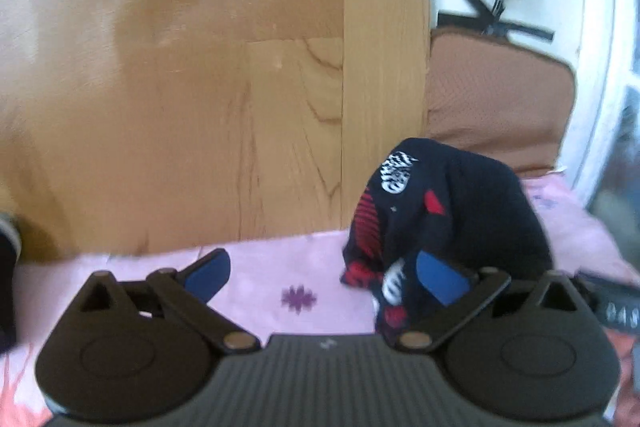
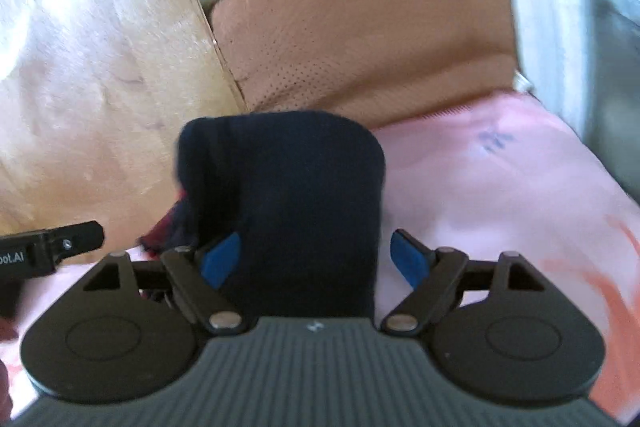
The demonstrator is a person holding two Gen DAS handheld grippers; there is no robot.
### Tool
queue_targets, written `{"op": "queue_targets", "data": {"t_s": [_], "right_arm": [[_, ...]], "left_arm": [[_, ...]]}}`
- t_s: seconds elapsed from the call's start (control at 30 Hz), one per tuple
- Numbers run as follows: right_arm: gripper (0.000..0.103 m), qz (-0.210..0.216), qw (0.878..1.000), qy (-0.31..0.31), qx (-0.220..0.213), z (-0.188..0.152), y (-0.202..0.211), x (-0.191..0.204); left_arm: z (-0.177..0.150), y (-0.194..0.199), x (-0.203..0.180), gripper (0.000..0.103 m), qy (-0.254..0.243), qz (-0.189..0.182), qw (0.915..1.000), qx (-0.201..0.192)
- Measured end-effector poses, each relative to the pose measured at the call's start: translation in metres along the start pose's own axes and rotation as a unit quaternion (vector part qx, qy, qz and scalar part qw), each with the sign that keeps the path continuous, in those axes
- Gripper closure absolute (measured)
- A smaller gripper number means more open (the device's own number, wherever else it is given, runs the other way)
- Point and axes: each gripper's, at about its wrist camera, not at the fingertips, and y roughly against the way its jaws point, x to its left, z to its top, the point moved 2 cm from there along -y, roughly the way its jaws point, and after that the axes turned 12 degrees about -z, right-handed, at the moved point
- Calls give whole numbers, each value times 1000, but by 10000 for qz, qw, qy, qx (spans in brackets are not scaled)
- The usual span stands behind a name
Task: Fold small clothes
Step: 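Release the folded sweater and pull both grippers back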
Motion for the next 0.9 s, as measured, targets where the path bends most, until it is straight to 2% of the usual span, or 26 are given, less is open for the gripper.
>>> {"op": "queue_targets", "data": {"t_s": [0.13, 0.23, 0.3, 0.4, 0.5, 0.7, 0.9], "right_arm": [[17, 114, 9997, -215, -47, -46, 47, 6], [16, 53, 9996, -244, -121, -80, 81, 14], [16, -22, 9994, -302, -192, -98, 98, 18], [16, -188, 9989, -350, -238, -117, 106, 22], [16, -281, 9984, -495, -15, -133, 105, 23], [16, -380, 9975, -508, -307, -143, 113, 25], [16, -285, 9942, -1005, -263, -145, 111, 11]], "left_arm": [[-13, 36, -5, 0, 306, -53, 9993, -195], [-22, 68, -5, 0, 334, -133, 9987, -367], [-28, 81, -8, 0, 292, -143, 9990, -323], [-40, 94, -18, 0, -8, 192, 9995, -247], [-54, 106, -29, 0, -408, 374, 9983, -159], [-81, 116, -41, 0, -798, 486, 9955, 155], [-97, 117, -40, 0, -642, 306, 9969, 343]]}}
